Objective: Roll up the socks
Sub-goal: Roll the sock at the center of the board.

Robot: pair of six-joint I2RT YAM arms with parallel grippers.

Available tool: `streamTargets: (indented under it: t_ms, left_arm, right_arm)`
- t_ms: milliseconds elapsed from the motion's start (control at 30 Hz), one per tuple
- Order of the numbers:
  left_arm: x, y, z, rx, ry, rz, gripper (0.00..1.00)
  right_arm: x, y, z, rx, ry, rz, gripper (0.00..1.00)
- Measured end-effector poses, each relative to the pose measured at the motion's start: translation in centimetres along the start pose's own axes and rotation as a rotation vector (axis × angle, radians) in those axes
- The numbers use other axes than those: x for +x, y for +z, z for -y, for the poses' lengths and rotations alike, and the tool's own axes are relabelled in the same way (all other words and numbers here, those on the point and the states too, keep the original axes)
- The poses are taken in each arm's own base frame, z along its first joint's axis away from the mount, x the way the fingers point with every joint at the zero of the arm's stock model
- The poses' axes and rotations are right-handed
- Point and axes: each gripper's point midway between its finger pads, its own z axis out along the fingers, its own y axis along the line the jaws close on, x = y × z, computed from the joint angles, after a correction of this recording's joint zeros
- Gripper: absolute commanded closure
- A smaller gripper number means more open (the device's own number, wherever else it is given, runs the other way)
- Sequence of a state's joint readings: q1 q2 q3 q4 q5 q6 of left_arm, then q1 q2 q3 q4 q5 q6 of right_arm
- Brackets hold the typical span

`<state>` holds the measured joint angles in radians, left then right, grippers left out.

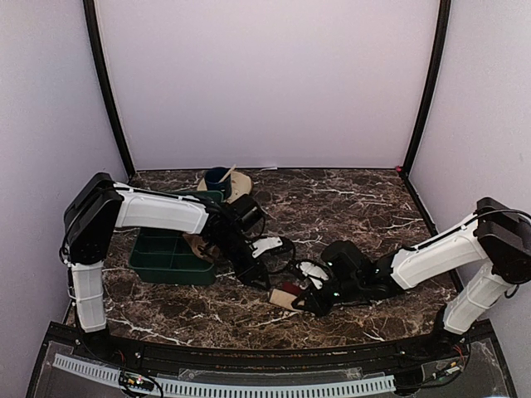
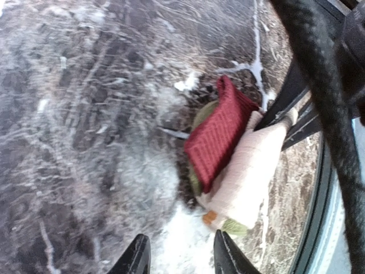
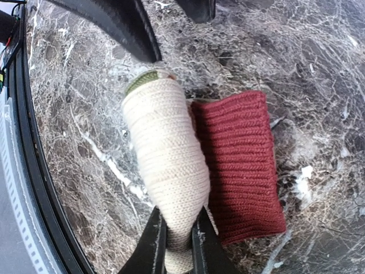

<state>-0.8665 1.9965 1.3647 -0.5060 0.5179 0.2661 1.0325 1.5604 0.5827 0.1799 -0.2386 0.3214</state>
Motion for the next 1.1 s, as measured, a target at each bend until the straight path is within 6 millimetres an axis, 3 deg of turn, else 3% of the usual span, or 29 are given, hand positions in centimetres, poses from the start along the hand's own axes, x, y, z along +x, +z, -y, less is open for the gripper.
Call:
streamTargets:
  t_ms: [267,467,533,567,733,967,1100]
  left_arm:
    - [-0.4,-1.0,-1.2,-0.103,0.015,0.043,0.59]
    - [-1.0,-3.0,-0.6,-0.150,0.043,0.131,0.57]
    - [-1.0,-3.7,-0.1,-0.159,0.056,0.169,0.42]
    - [-1.1,-4.2,0.2,-0.162,0.068,0.189,0.40]
    - [-2.0,-5.3,2.6,-0.163,0.138,0.264,0.40]
    - [-2.7,-3.6,6.3,-0.179,0.281,0.251,0.40]
    - [-2.8,-3.3,6.5,-0.221,0.330,0.245,0.40]
  right_arm:
    - [0.2,-0.1,0.1,-0.039,0.052,0.004,1.00]
    - [0.4,-0.4,0.3,-0.081,0.100,0.009,1.00]
    - [0.5,-0.5,0.3,-0.095,0.119,0.009,1.00]
    - [0.5,-0.5,0.3,-0.103,0.127,0.009,1.00]
    - [0.6,-0.8,0.5,-0.141,0.177,0.008,1.00]
    - [0.7,-0.6,0.5,-0.201,0.238,-0.002,1.00]
    - [0.7,-0.6,0.5,-0.231,0.268,-0.003,1.00]
